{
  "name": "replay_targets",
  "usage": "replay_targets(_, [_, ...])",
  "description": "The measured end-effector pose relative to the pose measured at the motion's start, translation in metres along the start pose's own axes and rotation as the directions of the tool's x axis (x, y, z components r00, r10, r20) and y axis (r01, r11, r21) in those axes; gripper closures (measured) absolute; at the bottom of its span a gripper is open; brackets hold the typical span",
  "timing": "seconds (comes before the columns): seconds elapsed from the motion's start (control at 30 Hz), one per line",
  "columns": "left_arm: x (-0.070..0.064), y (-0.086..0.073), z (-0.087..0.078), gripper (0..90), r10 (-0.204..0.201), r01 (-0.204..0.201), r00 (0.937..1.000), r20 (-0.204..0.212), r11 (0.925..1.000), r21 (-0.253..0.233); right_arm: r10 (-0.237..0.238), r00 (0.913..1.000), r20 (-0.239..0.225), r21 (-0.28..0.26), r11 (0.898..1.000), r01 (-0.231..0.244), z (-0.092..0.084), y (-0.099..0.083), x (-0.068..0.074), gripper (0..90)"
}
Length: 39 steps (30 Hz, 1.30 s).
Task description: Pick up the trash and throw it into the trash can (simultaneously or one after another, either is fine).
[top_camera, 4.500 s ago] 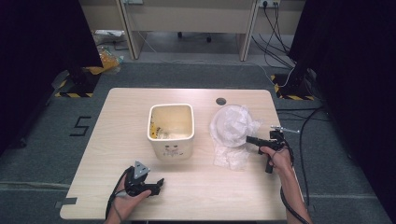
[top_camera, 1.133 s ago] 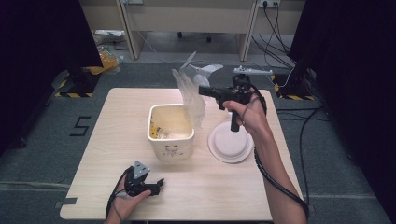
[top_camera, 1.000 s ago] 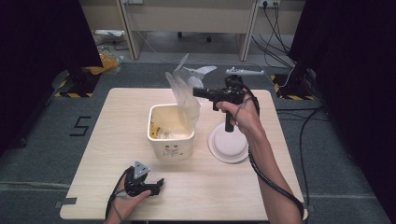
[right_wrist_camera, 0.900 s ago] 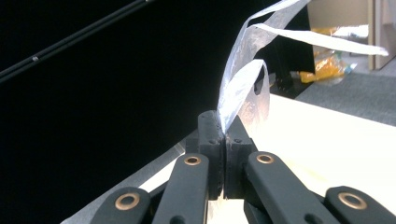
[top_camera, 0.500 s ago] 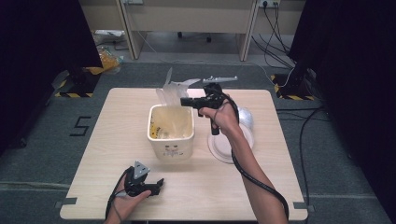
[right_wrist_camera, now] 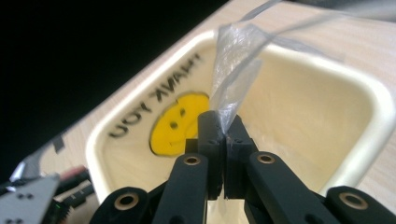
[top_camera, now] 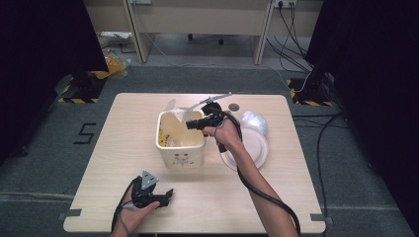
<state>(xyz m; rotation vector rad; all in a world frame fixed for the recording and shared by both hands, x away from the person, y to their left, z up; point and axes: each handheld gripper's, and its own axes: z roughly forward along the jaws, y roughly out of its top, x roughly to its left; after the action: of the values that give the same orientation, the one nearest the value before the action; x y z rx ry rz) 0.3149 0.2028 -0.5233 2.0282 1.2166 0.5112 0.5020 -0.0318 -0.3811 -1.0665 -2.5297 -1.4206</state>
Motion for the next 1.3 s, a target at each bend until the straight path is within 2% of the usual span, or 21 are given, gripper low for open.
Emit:
replay_targets(0.23, [0.0, 0.0, 0.0, 12.6, 0.004, -0.004, 1.0, 0.002, 1.0, 0.003, -0.022, 0.9997, 0.012, 0.087, 0.996, 0.021, 0.012, -0.007, 0.003, 88.2])
replay_targets(0.4, [0.0, 0.0, 0.0, 12.6, 0.003, -0.003, 1.0, 0.001, 1.0, 0.001, -0.019, 0.9998, 0.002, 0.115, 0.993, 0.019, 0.012, -0.011, 0.002, 85.8])
replay_targets(0.47, [0.0, 0.0, 0.0, 12.6, 0.002, -0.002, 1.0, 0.001, 1.0, 0.001, -0.013, 0.9999, 0.001, 0.111, 0.994, 0.013, 0.011, -0.011, 0.002, 82.5])
replay_targets(0.5, [0.0, 0.0, 0.0, 12.6, 0.004, -0.004, 1.0, 0.002, 1.0, 0.003, 0.0, 1.0, 0.003, 0.099, 0.995, 0.0, 0.008, -0.011, 0.001, 77.0])
replay_targets(0.63, [0.0, 0.0, 0.0, 12.6, 0.004, -0.004, 1.0, 0.002, 1.0, 0.003, -0.005, 1.0, 0.006, 0.084, 0.996, 0.005, 0.003, -0.01, 0.002, 70.0])
replay_targets(0.67, [0.0, 0.0, 0.0, 12.6, 0.004, -0.004, 1.0, 0.002, 1.0, 0.003, -0.009, 0.9999, 0.006, 0.066, 0.998, 0.008, -0.003, -0.009, 0.004, 66.2])
replay_targets(0.8, [0.0, 0.0, 0.0, 12.6, 0.002, -0.002, 1.0, 0.001, 1.0, 0.002, -0.017, 0.999, 0.042, 0.031, 0.999, 0.016, -0.017, -0.005, 0.007, 57.9])
replay_targets(0.9, [0.0, 0.0, 0.0, 12.6, 0.004, -0.004, 1.0, 0.002, 1.0, 0.003, -0.01, 0.999, 0.044, 0.014, 1.0, 0.009, -0.025, -0.003, 0.008, 56.1])
replay_targets(0.93, [0.0, 0.0, 0.0, 12.6, 0.004, -0.004, 1.0, 0.002, 1.0, 0.003, -0.015, 0.9982, 0.058, -0.001, 1.0, 0.015, -0.034, 0.0, 0.009, 53.8])
replay_targets(1.1, [0.0, 0.0, 0.0, 12.6, 0.001, -0.001, 1.0, 0.001, 1.0, 0.0, -0.013, 0.9968, 0.079, -0.037, 0.999, 0.015, -0.051, 0.003, 0.008, 53.1])
replay_targets(1.3, [0.0, 0.0, 0.0, 12.6, 0.0, 0.0, 1.0, 0.001, 1.0, 0.0, 0.004, 0.9957, 0.093, -0.085, 0.996, 0.004, -0.064, 0.004, 0.003, 52.6])
